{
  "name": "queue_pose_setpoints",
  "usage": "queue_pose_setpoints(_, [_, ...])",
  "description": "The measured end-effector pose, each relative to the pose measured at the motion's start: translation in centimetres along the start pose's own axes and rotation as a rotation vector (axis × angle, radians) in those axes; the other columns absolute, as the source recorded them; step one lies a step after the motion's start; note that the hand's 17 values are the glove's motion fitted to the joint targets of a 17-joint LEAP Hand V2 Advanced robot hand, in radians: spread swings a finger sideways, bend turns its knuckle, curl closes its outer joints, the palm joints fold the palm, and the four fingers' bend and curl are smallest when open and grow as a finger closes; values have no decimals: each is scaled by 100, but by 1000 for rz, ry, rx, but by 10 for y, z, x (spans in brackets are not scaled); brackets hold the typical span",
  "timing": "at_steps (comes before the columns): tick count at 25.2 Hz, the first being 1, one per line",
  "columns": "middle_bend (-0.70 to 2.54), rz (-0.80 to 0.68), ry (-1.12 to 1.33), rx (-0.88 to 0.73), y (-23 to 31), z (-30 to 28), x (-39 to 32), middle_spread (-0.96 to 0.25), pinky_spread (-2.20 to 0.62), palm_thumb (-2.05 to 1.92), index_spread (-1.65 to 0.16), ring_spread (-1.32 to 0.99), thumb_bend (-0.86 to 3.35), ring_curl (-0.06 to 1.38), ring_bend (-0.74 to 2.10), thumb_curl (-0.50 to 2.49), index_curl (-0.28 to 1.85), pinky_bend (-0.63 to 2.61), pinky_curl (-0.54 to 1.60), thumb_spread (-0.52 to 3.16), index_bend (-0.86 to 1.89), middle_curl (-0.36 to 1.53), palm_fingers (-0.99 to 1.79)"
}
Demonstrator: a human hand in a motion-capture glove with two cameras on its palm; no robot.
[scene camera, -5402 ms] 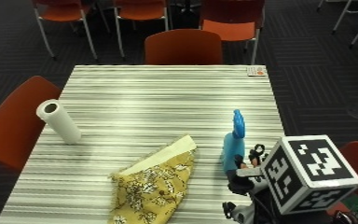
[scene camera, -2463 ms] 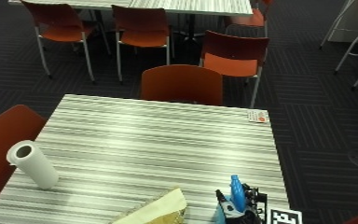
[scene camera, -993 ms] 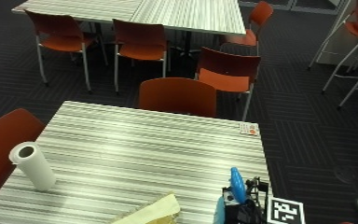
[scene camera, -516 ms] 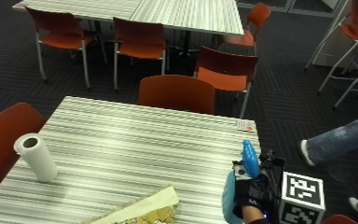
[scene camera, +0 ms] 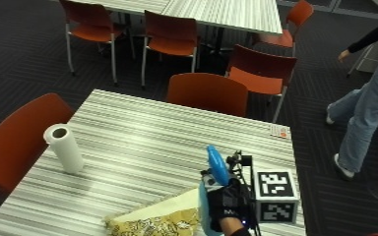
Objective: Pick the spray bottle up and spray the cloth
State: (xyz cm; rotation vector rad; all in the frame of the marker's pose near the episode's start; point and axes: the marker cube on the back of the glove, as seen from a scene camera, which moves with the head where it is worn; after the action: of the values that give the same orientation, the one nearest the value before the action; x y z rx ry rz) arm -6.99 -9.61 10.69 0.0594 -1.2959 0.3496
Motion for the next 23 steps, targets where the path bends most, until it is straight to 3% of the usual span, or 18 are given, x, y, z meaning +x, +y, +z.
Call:
queue_pose_setpoints(5, [59, -15, -6, -155, 10, 44, -10, -3, 17, 123, -9, -1, 1, 38, 31, 76, 59, 9, 10, 90, 71, 52, 65])
queue_pose_setpoints(13, [61, 19, 163, -240, 7, 70, -8, -3, 17, 124, -9, 0, 1, 38, 30, 78, 59, 10, 10, 89, 68, 53, 68])
queue_pose_setpoints(18, [62, 183, 471, -392, 0, 91, 27, -3, 17, 123, -9, 0, 1, 39, 30, 79, 59, 11, 10, 88, 67, 54, 71])
queue_pose_setpoints(23, [60, 486, 881, -651, 12, 105, 98, -4, 16, 120, -9, 2, -2, 38, 29, 79, 58, 14, 13, 85, 64, 53, 76])
